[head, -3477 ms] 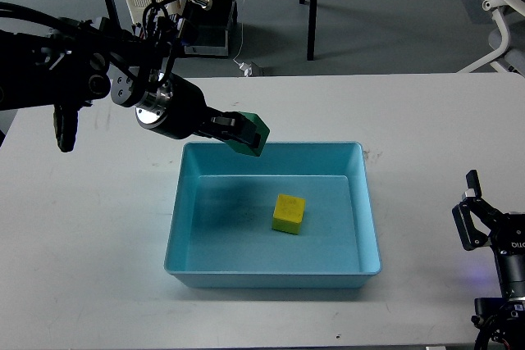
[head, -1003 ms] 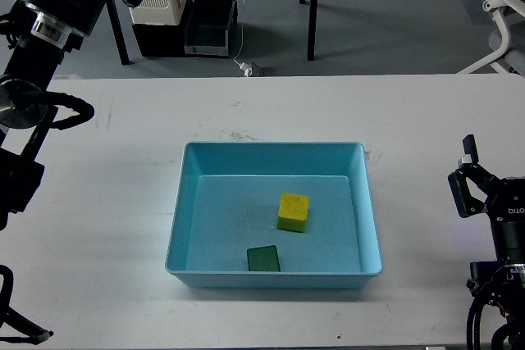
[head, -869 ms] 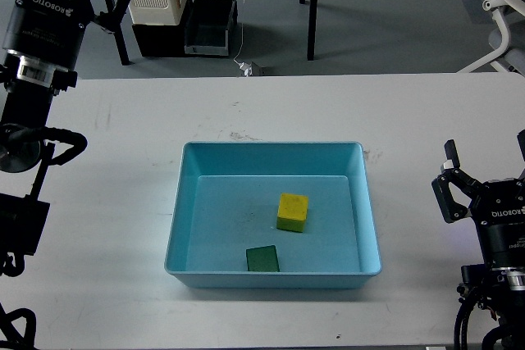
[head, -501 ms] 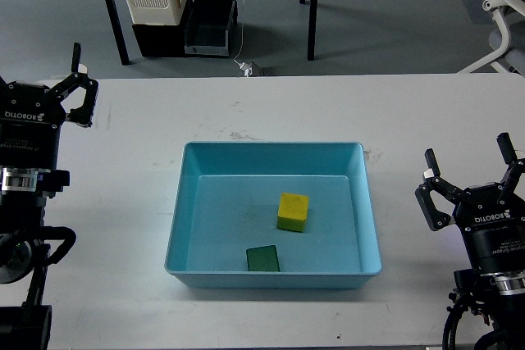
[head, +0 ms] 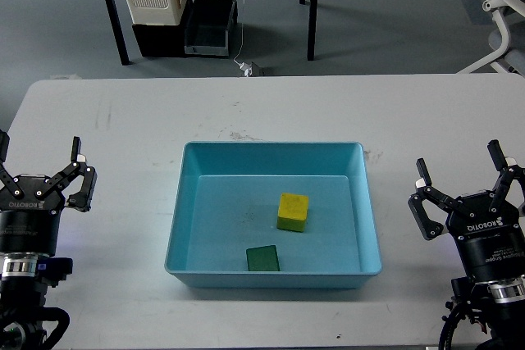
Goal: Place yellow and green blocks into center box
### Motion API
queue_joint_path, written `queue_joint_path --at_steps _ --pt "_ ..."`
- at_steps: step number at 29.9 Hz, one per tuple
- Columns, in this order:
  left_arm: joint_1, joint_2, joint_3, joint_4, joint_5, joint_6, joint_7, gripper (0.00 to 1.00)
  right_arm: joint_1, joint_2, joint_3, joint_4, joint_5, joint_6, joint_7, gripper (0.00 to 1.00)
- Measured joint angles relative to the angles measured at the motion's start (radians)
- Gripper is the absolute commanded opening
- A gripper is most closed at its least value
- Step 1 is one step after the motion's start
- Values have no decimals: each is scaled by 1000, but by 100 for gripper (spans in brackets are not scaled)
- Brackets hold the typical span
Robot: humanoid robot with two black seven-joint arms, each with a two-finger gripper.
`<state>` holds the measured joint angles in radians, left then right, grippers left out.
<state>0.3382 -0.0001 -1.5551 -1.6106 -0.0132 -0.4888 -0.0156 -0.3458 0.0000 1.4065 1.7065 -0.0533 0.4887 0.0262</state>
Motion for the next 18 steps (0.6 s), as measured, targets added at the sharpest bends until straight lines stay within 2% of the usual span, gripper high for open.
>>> queue_joint_path --at_steps 9,18 --pt "-2 0 30 -2 -10 0 9 100 -5 0 10 3 2 0 16 100" --pt "-53 0 60 -8 -10 0 15 100 -7 0 21 1 3 0 83 100"
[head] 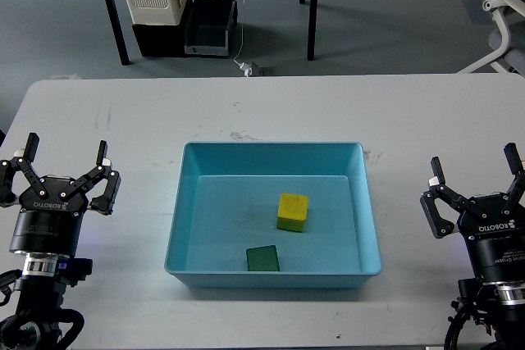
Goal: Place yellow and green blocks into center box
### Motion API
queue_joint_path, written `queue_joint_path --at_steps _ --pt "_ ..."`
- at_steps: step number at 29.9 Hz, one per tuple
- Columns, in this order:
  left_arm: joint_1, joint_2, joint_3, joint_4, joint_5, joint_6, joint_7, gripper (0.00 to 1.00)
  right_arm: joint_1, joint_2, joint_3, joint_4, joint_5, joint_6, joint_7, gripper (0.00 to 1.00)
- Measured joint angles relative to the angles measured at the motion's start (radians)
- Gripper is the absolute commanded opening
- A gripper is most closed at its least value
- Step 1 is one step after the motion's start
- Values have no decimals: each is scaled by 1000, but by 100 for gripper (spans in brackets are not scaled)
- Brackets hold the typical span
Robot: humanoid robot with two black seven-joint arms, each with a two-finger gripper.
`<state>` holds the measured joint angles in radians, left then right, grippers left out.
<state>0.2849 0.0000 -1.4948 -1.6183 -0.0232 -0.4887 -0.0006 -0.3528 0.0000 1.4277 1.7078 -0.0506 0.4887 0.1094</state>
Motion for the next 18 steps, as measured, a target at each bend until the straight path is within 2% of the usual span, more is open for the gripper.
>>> queue_joint_path --at_steps 18 --pt "-8 0 26 -5 1 0 1 100 -1 0 -4 -2 -12 0 12 100"
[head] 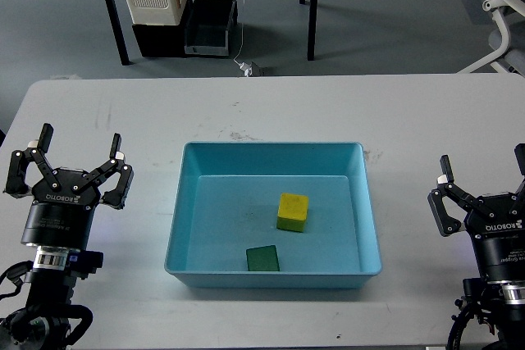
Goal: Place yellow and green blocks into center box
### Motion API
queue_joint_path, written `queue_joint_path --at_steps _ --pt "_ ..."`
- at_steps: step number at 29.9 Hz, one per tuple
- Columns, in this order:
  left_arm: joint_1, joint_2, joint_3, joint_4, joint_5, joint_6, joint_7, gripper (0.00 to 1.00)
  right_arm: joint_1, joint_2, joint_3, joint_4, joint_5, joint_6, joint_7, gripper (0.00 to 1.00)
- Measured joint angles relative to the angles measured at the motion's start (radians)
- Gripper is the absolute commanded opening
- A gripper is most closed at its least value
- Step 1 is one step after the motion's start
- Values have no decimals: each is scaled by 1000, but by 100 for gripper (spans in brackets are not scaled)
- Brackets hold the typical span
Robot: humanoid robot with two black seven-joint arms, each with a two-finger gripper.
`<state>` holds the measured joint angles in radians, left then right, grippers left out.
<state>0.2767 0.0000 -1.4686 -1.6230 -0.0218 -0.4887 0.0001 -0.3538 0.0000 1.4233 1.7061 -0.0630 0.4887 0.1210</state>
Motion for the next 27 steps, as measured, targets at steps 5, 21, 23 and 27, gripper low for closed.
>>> queue_joint_path --at_steps 5,21,23,27 --pt "1 0 1 0 -1 0 0 100 -1 0 -28 3 -95 0 0 100" --pt "1 0 19 0 0 0 -2 100 -2 0 -51 4 -115 0 0 100" --pt "1 0 19 0 0 0 -2 100 -2 0 -53 4 -117 0 0 100" --pt "0 0 19 1 0 0 -2 100 -2 0 -55 4 -121 0 0 100"
